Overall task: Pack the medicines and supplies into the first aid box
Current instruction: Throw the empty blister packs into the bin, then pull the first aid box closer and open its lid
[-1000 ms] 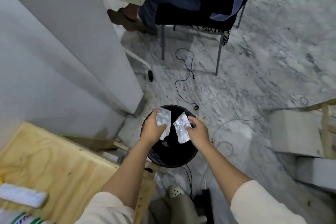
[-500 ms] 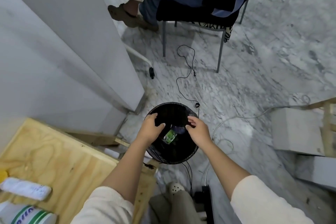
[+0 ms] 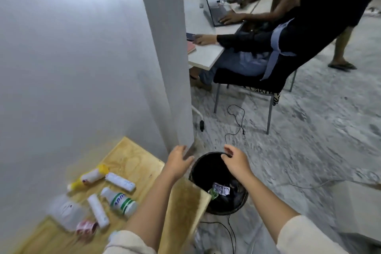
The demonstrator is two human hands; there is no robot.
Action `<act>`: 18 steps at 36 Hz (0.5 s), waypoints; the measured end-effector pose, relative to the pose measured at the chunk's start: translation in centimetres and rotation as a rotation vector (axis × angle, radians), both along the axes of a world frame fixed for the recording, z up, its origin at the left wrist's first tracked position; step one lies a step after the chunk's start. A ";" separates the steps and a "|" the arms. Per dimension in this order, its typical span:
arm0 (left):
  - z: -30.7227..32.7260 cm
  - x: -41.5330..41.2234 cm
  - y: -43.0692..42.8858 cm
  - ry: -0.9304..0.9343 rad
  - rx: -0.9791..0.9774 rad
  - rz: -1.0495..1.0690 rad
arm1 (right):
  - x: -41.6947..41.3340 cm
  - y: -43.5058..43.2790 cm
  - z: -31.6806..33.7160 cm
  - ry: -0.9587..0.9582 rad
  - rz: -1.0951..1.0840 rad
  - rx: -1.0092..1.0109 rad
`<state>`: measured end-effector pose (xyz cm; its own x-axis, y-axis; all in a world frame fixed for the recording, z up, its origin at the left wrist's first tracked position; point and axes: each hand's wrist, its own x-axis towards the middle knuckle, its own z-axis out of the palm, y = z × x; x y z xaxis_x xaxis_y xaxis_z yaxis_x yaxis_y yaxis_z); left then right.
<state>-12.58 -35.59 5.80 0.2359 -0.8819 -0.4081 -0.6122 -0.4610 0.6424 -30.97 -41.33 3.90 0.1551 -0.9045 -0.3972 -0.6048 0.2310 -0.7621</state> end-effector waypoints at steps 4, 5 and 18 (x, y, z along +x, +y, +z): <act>3.3 3.1 5.4 -0.031 -0.091 0.057 | 3.2 3.6 3.2 -0.022 0.080 -0.071; 3.9 4.0 7.0 -0.040 -0.114 0.077 | 4.2 4.6 3.9 -0.028 0.106 -0.091; 7.5 14.6 30.1 -0.213 -0.221 0.393 | 19.6 21.3 8.2 -0.111 0.628 -0.297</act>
<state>2.07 -5.49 13.32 0.6255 -0.7695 -0.1286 -0.5475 -0.5504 0.6304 -11.33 -19.98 12.15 0.7090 -0.6982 -0.0992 -0.4708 -0.3639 -0.8037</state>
